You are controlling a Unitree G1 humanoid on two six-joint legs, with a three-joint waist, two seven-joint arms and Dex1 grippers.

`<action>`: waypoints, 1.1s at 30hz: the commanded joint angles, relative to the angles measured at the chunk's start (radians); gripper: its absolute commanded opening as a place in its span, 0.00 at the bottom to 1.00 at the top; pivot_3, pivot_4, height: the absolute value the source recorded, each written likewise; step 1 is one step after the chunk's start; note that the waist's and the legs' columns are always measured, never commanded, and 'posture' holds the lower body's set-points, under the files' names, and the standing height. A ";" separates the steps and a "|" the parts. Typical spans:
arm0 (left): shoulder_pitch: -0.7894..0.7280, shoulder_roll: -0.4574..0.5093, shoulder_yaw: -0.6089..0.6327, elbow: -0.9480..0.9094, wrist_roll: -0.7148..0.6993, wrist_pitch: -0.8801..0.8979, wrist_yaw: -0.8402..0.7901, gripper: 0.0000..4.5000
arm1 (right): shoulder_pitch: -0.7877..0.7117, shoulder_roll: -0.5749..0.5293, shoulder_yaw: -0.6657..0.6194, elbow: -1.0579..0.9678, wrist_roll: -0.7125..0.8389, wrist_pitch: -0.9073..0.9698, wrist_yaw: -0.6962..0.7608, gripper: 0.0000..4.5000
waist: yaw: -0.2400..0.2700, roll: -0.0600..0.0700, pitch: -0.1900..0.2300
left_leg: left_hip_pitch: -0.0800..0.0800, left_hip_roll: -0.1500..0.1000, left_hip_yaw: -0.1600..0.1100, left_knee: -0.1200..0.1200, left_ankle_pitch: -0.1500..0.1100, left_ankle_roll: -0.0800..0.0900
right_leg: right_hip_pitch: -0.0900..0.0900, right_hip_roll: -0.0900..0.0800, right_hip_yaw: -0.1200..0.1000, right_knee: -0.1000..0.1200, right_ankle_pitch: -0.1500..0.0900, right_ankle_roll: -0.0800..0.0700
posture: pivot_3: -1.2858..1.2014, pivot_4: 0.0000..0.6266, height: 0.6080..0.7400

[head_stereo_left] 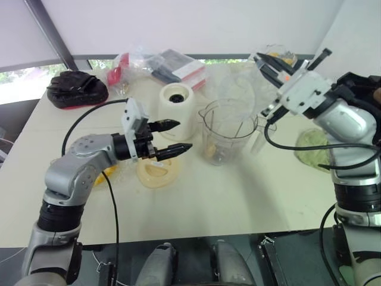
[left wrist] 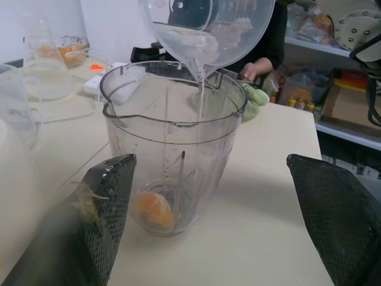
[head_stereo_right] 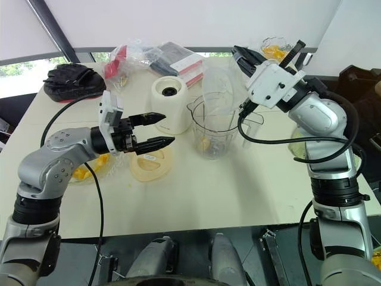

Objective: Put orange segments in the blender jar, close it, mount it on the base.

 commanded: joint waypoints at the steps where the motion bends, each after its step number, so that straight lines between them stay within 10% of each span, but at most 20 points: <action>1: -0.015 0.001 0.004 -0.032 -0.004 -0.021 -0.005 0.94 | -0.023 0.009 -0.030 -0.026 0.018 0.018 -0.022 0.02 | 0.000 0.000 0.000 | 0.000 0.000 0.000 0.000 0.000 0.000 | 0.000 0.000 0.000 0.000 0.000 0.000 | 0.52 0.24 1.00; 21: -0.027 0.012 -0.009 -0.009 0.013 -0.025 -0.048 0.94 | -0.052 0.407 -0.494 -0.135 0.586 0.757 -0.574 0.02 | -0.001 0.001 0.000 | 0.000 0.000 -0.001 -0.001 0.000 0.000 | 0.000 0.000 0.000 0.000 0.000 0.000 | 0.52 0.24 1.00; 33: -0.017 0.019 -0.016 -0.007 0.016 -0.016 -0.065 0.94 | 0.233 0.473 -0.581 -0.082 0.580 0.571 -0.623 0.02 | -0.005 0.001 0.000 | 0.000 0.000 0.000 -0.002 0.000 0.000 | 0.000 0.000 0.000 0.000 0.000 0.000 | 0.52 0.24 1.00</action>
